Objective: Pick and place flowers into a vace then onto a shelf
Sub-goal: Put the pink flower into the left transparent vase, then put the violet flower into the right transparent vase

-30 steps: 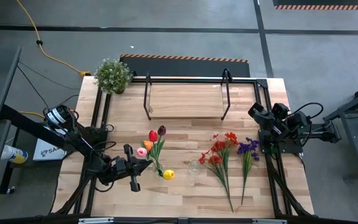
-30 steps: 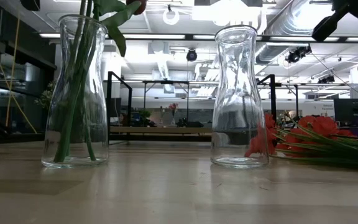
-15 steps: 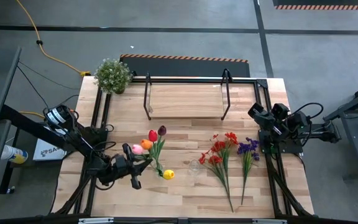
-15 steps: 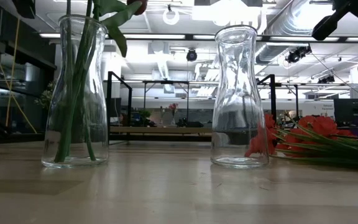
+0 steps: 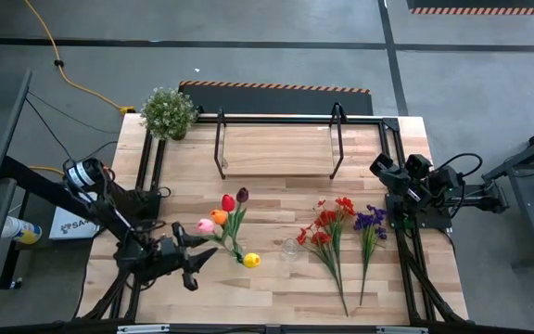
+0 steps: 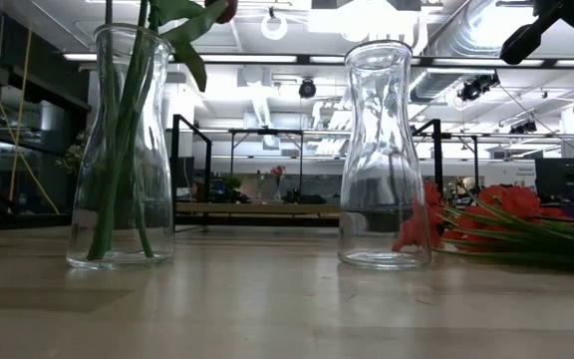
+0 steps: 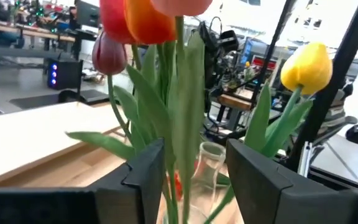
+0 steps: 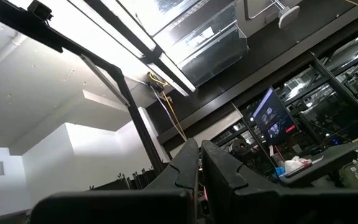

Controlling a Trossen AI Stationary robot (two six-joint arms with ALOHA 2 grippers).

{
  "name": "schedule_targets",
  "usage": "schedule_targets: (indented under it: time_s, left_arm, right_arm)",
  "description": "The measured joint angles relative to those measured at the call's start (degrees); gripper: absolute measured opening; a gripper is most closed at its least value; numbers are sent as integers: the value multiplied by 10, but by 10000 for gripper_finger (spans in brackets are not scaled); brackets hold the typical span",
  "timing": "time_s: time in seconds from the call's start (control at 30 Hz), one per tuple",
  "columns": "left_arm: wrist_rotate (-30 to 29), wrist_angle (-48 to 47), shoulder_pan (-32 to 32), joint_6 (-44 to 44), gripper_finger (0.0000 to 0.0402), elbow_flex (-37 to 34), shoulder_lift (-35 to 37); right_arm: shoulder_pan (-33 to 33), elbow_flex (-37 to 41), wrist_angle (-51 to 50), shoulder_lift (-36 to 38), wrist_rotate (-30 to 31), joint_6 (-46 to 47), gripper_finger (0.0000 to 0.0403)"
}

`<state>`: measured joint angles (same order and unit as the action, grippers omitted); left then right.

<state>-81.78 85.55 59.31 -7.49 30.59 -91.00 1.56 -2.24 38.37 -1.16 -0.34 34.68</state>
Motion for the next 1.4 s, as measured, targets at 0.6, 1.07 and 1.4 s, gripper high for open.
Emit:
schedule_targets:
  time_s: [0.6,1.07,1.4]
  left_arm:
    - [-22,-2,19,18,207,0,0]
    - [-65,-5,117,197,176,0,0]
    - [-48,-52,116,310,161,0,0]
  right_arm:
    - [0,0,-6,0,-14,0,12]
    - [0,0,-39,0,-134,96,12]
    - [0,-1,3,0,-150,104,12]
